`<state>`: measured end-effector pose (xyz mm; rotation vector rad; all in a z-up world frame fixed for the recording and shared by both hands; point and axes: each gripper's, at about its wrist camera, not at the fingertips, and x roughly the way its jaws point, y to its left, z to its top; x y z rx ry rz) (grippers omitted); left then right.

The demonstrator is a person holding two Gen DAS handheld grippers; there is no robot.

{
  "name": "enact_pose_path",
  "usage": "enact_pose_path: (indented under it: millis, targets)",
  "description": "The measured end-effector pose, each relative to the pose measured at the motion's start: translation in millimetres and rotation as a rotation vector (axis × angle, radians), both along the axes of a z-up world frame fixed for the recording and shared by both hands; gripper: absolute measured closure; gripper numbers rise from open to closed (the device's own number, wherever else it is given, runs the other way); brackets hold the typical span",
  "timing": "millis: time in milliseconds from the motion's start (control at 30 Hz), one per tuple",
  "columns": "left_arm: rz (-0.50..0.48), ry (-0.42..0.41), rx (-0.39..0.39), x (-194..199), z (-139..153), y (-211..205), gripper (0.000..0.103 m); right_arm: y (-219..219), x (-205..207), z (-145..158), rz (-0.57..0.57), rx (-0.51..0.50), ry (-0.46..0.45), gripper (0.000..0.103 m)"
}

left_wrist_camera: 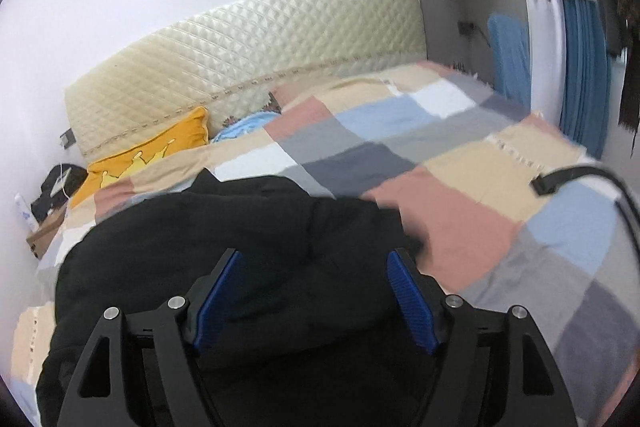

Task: Fold large clothes
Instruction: 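Lay the sleeve across the jacket body and open the left tool, then move both tools over the folded jacket body toward its hem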

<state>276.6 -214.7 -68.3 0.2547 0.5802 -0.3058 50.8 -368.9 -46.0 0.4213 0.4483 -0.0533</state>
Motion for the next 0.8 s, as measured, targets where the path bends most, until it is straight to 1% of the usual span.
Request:
enact_pose_path:
  millis: [67,100,167,200,300,367,467,567,600,633,733,800]
  targets:
    - [0.009,0.008,-0.041,-8,23,16,0.029,4,-1,4,0.007,-0.033,-0.012,0.000]
    - [0.017,0.012,-0.053,-10,31,22,0.029,5,-1,6,0.008,-0.041,-0.015,0.000]
    - [0.030,0.017,-0.103,-20,57,40,0.029,7,-3,9,0.016,-0.042,-0.022,0.000]
    - [0.039,0.013,-0.113,-23,66,46,0.029,9,-4,11,0.018,-0.047,-0.027,0.000]
    - [0.058,-0.011,-0.124,-43,101,67,0.029,13,-9,18,0.020,-0.078,-0.042,0.000]
    - [0.045,-0.024,-0.132,-59,122,78,0.029,15,-13,22,0.025,-0.081,-0.052,0.000]
    - [0.042,-0.052,-0.120,-90,151,93,0.029,21,-21,29,0.035,-0.088,-0.072,0.000]
    - [0.057,-0.053,-0.126,-113,166,104,0.029,29,-27,35,0.059,-0.100,-0.087,0.000]
    - [0.062,-0.042,-0.148,-121,169,109,0.029,32,-29,36,0.069,-0.099,-0.089,0.000]
    - [0.065,-0.026,-0.172,-130,170,114,0.029,34,-31,37,0.079,-0.101,-0.091,0.000]
    - [0.075,0.010,-0.201,-148,169,125,0.029,42,-36,38,0.101,-0.108,-0.079,0.000]
    - [0.087,0.020,-0.220,-160,166,134,0.029,47,-41,38,0.122,-0.112,-0.060,0.000]
